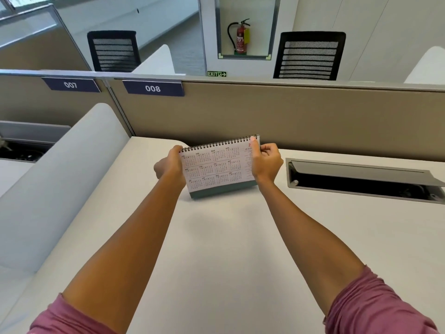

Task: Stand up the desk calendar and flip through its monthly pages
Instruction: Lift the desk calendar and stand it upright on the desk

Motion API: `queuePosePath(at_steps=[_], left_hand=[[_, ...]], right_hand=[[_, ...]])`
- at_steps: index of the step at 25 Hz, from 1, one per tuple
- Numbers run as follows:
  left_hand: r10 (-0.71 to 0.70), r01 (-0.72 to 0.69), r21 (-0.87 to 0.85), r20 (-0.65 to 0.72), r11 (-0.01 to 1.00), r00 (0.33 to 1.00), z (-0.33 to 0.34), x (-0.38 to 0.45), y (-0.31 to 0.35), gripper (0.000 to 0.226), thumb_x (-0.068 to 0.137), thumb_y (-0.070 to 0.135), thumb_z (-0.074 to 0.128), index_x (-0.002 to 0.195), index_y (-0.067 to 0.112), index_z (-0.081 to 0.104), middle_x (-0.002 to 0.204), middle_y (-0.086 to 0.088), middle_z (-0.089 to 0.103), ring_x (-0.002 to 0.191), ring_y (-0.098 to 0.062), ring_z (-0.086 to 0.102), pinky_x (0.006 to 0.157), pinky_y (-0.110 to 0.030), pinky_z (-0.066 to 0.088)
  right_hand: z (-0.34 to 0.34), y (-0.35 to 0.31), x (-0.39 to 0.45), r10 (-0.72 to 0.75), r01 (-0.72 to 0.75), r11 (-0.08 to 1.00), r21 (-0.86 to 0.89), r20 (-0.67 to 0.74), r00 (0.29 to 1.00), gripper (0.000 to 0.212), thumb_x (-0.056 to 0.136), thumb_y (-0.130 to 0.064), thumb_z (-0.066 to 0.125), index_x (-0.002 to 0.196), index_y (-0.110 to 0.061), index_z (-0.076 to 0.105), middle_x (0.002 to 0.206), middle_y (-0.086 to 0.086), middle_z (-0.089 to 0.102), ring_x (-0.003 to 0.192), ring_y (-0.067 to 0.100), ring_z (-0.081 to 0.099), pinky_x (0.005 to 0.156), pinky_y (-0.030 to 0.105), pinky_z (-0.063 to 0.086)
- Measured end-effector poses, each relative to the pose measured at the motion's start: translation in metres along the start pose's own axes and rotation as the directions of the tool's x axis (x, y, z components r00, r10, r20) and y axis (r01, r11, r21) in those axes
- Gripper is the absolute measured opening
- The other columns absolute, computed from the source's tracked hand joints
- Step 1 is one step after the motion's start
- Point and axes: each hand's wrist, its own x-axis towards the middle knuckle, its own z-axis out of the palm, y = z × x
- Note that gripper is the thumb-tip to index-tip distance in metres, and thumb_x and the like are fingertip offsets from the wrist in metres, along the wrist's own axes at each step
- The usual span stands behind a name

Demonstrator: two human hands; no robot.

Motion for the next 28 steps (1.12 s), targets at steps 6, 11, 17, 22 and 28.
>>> queuePosePath(at_steps=[6, 11, 17, 22, 28], left_hand=[[0.055, -0.056, 0.04, 0.017, 0.998, 0.998, 0.002, 0.024, -0.001, 0.033, 0.075, 0.034, 0.078, 0.072, 0.014, 0.051, 0.075, -0.002, 0.074, 0.069, -0.013, 0.069, 0.065, -0.025, 0.057], [0.102, -0.102, 0.041, 0.004, 0.994, 0.995, 0.004, 0.031, -0.003, 0.033, 0.076, 0.037, 0.078, 0.067, 0.017, 0.054, 0.069, 0.002, 0.073, 0.066, -0.012, 0.069, 0.058, -0.021, 0.054], [0.105, -0.105, 0.033, 0.026, 0.994, 0.994, 0.008, 0.042, 0.0, 0.036, 0.075, 0.039, 0.08, 0.064, 0.017, 0.054, 0.063, 0.004, 0.072, 0.062, -0.013, 0.069, 0.056, -0.021, 0.054], [0.077, -0.078, 0.002, 0.042, 0.997, 0.996, 0.008, 0.049, 0.004, 0.035, 0.076, 0.037, 0.08, 0.071, 0.016, 0.052, 0.069, 0.002, 0.074, 0.067, -0.015, 0.07, 0.055, -0.024, 0.053], [0.035, -0.033, -0.031, 0.075, 0.999, 0.997, 0.009, 0.049, 0.008, 0.037, 0.079, 0.033, 0.076, 0.081, 0.019, 0.042, 0.08, -0.004, 0.073, 0.07, -0.016, 0.068, 0.064, -0.029, 0.056]], right_hand=[[0.013, 0.007, 0.006, 0.007, -0.009, 0.999, 0.048, 0.039, 0.999, 0.047, 0.078, -0.051, 0.073, 0.073, -0.008, 0.055, 0.053, -0.01, 0.056, 0.043, -0.006, 0.051, 0.044, 0.008, 0.037], [0.018, 0.009, 0.008, 0.0, -0.005, 0.997, 0.075, 0.077, 0.997, 0.048, 0.079, -0.051, 0.072, 0.075, -0.006, 0.056, 0.056, -0.009, 0.059, 0.046, -0.006, 0.054, 0.044, 0.009, 0.038], [0.023, 0.017, 0.013, 0.01, -0.015, 0.999, 0.049, 0.109, 0.994, 0.045, 0.083, -0.051, 0.068, 0.078, -0.007, 0.056, 0.06, -0.008, 0.062, 0.052, -0.003, 0.058, 0.048, 0.012, 0.04], [0.024, 0.02, 0.015, 0.024, -0.028, 0.999, 0.019, 0.164, 0.986, 0.038, 0.087, -0.049, 0.063, 0.078, -0.014, 0.054, 0.066, -0.011, 0.066, 0.057, -0.004, 0.062, 0.05, 0.012, 0.043], [0.018, 0.034, 0.001, -0.035, 0.032, 0.999, 0.02, 0.199, 0.979, 0.023, 0.092, -0.023, 0.065, 0.109, -0.009, 0.058, 0.108, 0.0, 0.068, 0.092, 0.009, 0.065, 0.064, 0.008, 0.051]])
